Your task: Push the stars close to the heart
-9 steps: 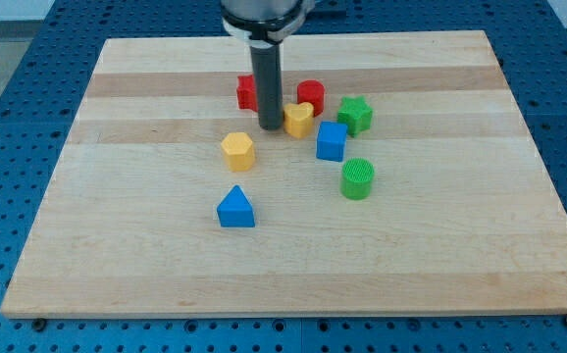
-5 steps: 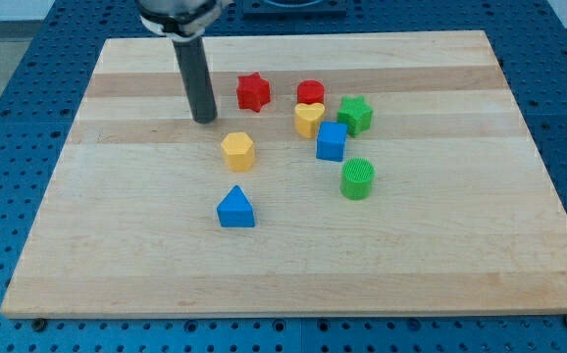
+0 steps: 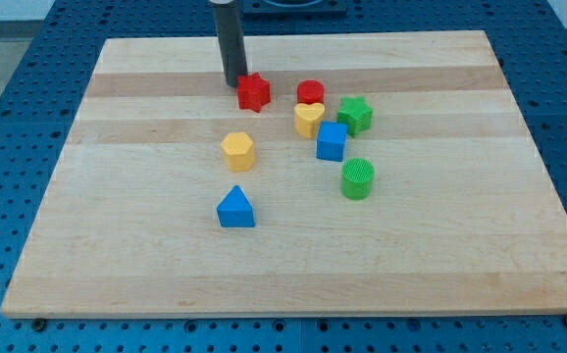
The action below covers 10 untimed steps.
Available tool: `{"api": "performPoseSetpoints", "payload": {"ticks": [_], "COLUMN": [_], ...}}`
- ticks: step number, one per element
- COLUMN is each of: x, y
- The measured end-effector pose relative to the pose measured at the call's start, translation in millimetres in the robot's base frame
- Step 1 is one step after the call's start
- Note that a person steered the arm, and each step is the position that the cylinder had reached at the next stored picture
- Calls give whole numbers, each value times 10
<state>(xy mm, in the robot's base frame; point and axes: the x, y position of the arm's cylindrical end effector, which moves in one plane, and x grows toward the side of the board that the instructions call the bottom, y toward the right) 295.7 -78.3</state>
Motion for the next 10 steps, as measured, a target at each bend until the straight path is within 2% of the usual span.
{"api": "performPoseSetpoints", "payload": {"ticks": [2,5,7,9,10], "x": [226,-37,-20,314,579], "y": [300,440,1320,1895,1963]}}
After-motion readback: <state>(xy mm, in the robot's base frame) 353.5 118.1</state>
